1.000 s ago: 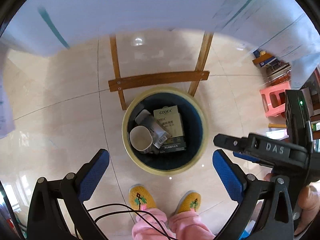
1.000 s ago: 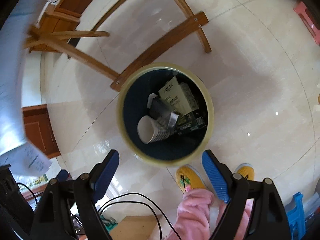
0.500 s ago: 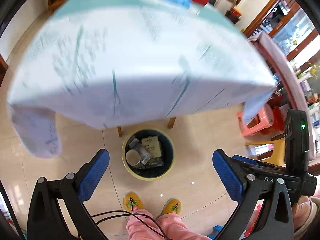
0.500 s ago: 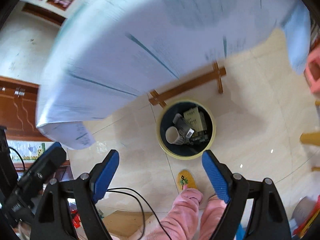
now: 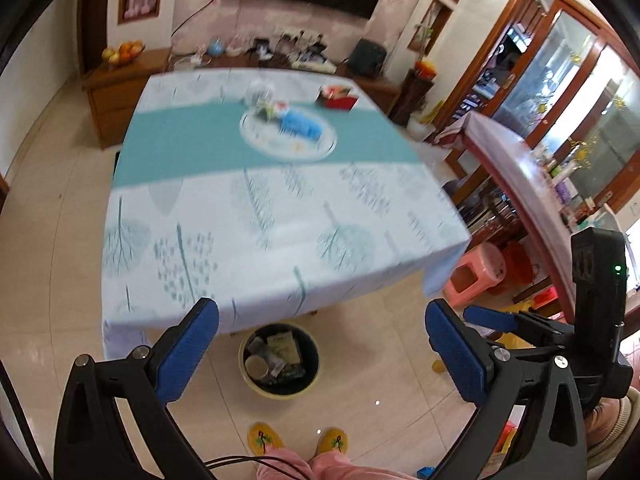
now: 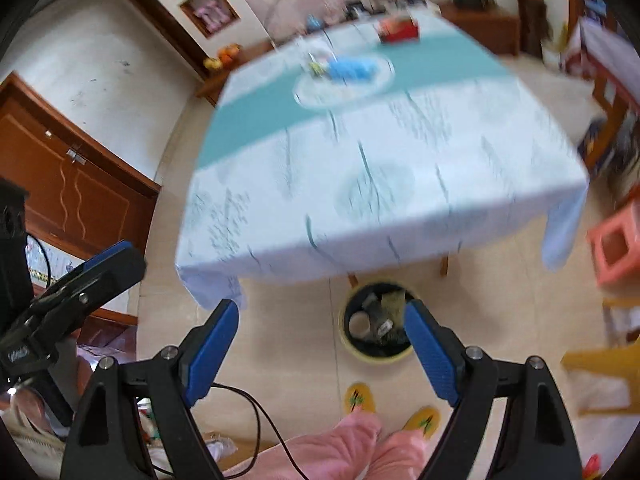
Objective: Collect trash
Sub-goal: 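Move both tools back to the table toward the blue mask and red box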
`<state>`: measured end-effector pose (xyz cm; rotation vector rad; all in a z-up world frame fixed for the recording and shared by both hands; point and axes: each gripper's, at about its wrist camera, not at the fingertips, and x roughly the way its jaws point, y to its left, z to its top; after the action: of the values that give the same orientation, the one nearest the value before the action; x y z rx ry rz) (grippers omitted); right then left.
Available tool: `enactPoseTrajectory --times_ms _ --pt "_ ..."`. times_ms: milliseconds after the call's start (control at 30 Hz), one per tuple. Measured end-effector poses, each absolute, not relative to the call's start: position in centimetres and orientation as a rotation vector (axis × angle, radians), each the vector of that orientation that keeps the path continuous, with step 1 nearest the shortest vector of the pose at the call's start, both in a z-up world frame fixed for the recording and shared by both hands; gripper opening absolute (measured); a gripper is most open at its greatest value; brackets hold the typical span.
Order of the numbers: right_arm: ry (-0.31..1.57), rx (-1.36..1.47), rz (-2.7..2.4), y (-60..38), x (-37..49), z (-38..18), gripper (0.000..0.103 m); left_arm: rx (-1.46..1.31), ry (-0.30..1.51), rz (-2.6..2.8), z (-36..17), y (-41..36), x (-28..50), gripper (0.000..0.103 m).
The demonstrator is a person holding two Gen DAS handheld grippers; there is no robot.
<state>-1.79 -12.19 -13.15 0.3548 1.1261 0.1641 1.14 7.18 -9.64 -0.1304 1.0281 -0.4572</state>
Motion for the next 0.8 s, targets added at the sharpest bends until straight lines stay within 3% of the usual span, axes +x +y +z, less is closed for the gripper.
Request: enactPoseTrajectory --times_ms 400,800 --pt "0.900 0.312 0.088 -13.5 2.5 -5.7 0.085 -0.097 0.868 -0.552 -1.5 6.0 5.8 0.102" --pt "0.875 0.211 0.160 -20.8 14.9 -6.0 0.085 -0.107 0.893 -0.452 -2.5 1.5 15.3 0.102"
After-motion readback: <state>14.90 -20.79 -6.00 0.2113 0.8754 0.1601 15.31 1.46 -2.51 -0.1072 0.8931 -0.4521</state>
